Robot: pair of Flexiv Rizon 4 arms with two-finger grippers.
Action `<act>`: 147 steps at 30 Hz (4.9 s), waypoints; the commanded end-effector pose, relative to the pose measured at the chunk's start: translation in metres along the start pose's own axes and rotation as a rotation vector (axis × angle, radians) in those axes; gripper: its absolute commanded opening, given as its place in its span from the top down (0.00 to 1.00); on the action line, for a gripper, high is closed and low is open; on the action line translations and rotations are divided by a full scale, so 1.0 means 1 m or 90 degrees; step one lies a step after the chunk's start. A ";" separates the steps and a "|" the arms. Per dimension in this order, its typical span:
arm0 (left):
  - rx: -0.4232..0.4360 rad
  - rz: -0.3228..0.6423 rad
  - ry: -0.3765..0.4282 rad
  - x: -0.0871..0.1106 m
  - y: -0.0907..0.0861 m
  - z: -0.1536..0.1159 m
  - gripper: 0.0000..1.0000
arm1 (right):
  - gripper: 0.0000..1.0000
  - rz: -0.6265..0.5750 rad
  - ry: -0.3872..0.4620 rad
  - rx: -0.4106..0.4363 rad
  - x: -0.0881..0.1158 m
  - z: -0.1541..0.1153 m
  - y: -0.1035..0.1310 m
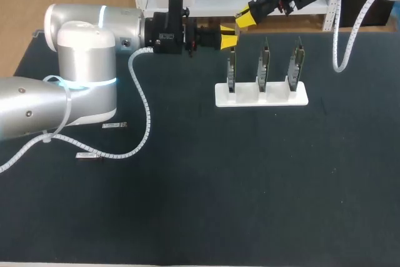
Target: Pick up the optical module with the left hand, and insert it into the network port with the right hand.
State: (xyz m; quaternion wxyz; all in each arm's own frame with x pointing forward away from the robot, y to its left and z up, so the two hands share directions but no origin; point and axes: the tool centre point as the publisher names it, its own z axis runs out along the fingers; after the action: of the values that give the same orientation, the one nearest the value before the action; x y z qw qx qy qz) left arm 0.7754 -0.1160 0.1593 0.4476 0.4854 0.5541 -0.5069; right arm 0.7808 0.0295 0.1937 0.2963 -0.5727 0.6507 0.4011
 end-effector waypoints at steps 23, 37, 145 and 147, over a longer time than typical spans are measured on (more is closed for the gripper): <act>-0.041 0.079 0.117 -0.008 0.000 -0.011 0.00 | 1.00 -0.006 -0.008 0.023 0.001 -0.004 0.005; -0.065 0.118 0.222 0.002 0.000 -0.030 0.00 | 1.00 -0.021 -0.014 0.022 -0.002 -0.004 0.006; 0.006 0.085 0.420 0.066 0.008 -0.032 0.00 | 1.00 -0.028 -0.018 0.015 0.001 -0.007 -0.007; 0.006 0.085 0.420 0.066 0.008 -0.032 0.00 | 1.00 -0.028 -0.017 0.016 0.001 -0.006 -0.008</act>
State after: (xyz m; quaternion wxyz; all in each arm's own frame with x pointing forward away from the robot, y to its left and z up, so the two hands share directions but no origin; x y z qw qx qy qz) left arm 0.7735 -0.0777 0.0955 0.2765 0.6597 0.6336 -0.2949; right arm 0.7851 0.0211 0.1947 0.3242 -0.5762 0.6388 0.3936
